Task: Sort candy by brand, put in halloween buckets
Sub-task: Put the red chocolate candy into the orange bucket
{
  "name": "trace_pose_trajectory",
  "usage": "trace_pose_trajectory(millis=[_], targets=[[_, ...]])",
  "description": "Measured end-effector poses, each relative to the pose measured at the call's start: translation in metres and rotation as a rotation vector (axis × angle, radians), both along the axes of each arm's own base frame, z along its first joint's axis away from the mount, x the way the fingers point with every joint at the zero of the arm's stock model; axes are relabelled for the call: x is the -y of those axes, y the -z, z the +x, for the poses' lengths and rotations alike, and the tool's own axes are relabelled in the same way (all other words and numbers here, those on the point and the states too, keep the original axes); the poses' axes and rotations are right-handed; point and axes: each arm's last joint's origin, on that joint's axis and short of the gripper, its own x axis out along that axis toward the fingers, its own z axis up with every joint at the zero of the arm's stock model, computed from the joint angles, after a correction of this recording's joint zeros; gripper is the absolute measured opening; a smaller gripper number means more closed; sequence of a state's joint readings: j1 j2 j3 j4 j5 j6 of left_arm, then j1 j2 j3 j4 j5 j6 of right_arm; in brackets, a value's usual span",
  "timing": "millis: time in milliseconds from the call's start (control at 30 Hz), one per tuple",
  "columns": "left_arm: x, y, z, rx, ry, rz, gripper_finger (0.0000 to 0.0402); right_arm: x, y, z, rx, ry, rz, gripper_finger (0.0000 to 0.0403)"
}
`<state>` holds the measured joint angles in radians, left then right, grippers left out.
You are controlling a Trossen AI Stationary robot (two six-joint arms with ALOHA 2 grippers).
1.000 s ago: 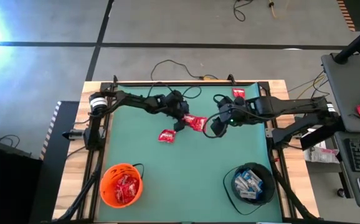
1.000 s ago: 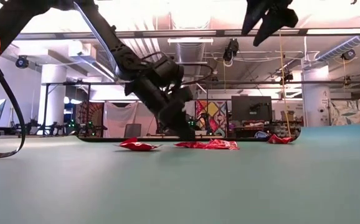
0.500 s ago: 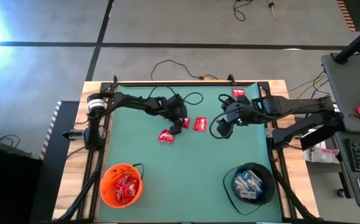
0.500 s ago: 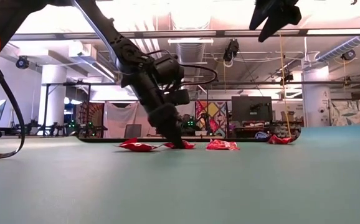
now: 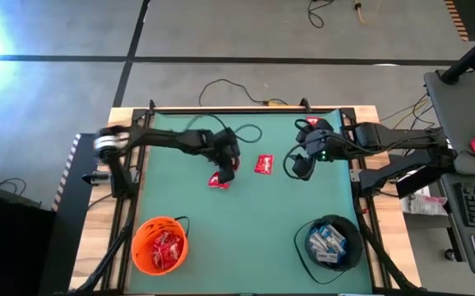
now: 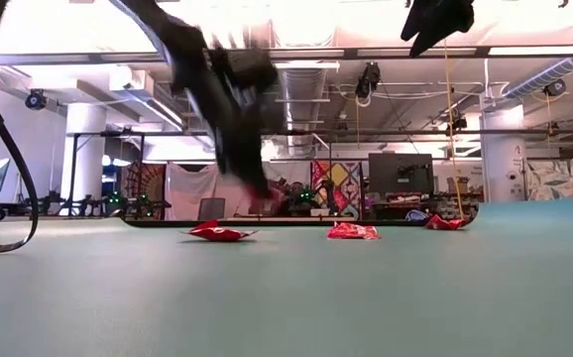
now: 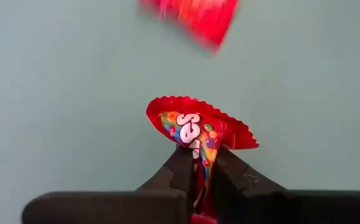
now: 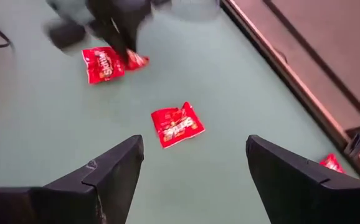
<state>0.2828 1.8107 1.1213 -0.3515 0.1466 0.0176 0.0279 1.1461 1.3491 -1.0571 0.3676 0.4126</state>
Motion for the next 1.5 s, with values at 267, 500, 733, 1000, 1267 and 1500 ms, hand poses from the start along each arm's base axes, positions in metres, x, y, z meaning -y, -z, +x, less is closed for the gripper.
trace_pose_trajectory(millis=[267, 500, 733, 1000, 1267, 1500], targets=[[0.067, -0.113, -0.063, 0.108, -0.016, -0.074, 0.0011, 0.003, -0.01, 0.015, 0.135, -0.105, -0.107, 0.0264], [0.141, -0.155, -0.141, 0.033, -0.03, -0.244, 0.0011, 0.002, -0.015, 0.029, 0.228, -0.149, -0.162, 0.025], [0.205, -0.149, -0.188, -0.048, -0.023, -0.262, 0.0011, -0.009, 0.0, 0.054, 0.226, -0.148, -0.111, 0.0247], [0.239, -0.093, -0.206, -0.163, -0.024, -0.181, 0.0011, -0.045, 0.01, 0.082, 0.259, -0.095, 0.065, 0.0245], [0.271, -0.063, -0.2, -0.184, 0.042, -0.193, 0.0021, -0.086, 0.02, 0.101, 0.231, -0.118, 0.154, 0.0252], [0.279, -0.064, -0.199, -0.253, 0.051, -0.191, 0.0111, -0.093, 0.018, 0.107, 0.177, -0.128, 0.193, 0.0273]])
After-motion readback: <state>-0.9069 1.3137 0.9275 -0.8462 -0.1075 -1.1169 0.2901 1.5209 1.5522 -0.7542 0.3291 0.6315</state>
